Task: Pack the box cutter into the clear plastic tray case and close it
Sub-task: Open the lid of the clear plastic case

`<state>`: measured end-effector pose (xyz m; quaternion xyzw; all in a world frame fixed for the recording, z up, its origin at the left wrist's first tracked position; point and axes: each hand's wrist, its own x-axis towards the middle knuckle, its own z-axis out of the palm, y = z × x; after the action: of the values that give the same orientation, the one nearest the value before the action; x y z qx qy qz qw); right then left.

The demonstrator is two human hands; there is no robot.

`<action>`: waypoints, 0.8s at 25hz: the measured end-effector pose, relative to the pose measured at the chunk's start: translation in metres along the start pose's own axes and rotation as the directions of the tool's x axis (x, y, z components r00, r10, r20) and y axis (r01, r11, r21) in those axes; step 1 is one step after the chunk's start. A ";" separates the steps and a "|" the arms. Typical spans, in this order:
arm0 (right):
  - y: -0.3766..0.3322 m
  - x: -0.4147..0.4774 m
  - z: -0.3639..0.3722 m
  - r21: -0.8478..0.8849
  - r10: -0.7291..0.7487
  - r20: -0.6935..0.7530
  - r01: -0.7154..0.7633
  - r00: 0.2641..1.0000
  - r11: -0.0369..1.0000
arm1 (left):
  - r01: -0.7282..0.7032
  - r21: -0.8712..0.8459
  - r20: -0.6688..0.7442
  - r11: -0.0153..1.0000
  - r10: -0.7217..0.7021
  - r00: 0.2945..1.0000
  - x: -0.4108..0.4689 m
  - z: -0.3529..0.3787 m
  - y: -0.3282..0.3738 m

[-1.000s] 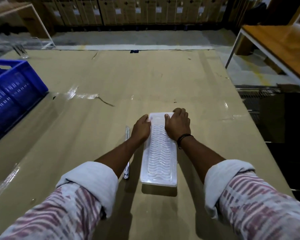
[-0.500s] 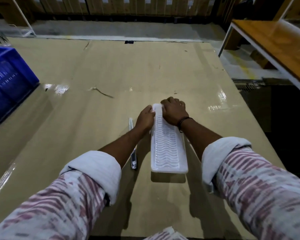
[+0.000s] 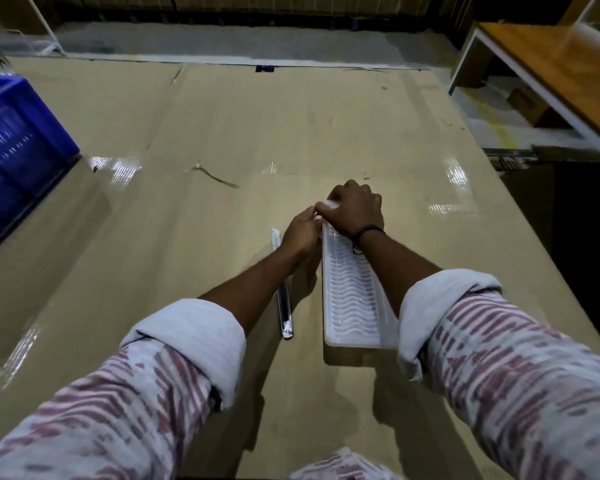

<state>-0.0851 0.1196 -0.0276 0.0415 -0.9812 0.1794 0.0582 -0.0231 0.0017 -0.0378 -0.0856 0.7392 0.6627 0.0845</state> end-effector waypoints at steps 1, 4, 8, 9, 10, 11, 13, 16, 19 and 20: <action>-0.001 0.000 0.002 -0.010 -0.015 0.000 0.015 1.000 1.000 | -0.003 0.001 -0.007 1.000 0.003 1.000 0.001 0.000 -0.001; -0.002 0.000 0.004 -0.004 -0.032 0.000 0.032 0.999 0.999 | -0.013 0.018 -0.003 1.000 0.013 1.000 -0.001 0.001 -0.001; -0.001 -0.002 0.002 0.051 -0.043 -0.029 0.044 0.999 0.998 | 0.003 0.033 0.007 0.999 -0.003 1.000 -0.001 0.003 -0.001; -0.002 -0.003 0.000 0.098 -0.039 -0.057 0.044 0.998 0.994 | 0.020 0.027 0.001 0.999 -0.020 1.000 -0.002 0.004 -0.001; -0.003 -0.003 -0.002 0.158 -0.028 -0.083 0.041 0.996 0.987 | 0.046 0.018 -0.009 0.999 -0.045 0.999 -0.003 0.005 0.000; -0.004 -0.005 -0.005 0.210 -0.013 -0.094 0.032 0.995 0.977 | 0.066 0.018 -0.025 0.998 -0.065 0.998 -0.005 0.005 0.002; -0.006 -0.007 -0.011 0.251 0.013 -0.083 0.008 0.997 0.968 | 0.065 0.042 -0.038 0.997 -0.063 0.997 -0.005 0.007 0.005; -0.010 -0.023 -0.023 0.192 0.087 -0.051 -0.076 0.995 0.979 | 0.042 0.067 -0.049 0.997 -0.039 0.998 -0.010 0.008 0.002; -0.018 -0.065 -0.035 0.014 0.198 0.067 -0.199 0.978 0.980 | 0.051 0.008 -0.138 0.999 -0.049 0.989 -0.018 0.007 -0.012; -0.020 -0.081 -0.038 -0.044 0.235 0.129 -0.232 0.963 0.972 | 0.045 -0.014 -0.145 0.999 -0.047 0.988 -0.024 0.005 -0.014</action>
<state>0.0008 0.1197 0.0037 -0.0633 -0.9834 0.1677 -0.0286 0.0036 0.0060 -0.0462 -0.1512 0.7378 0.6563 0.0452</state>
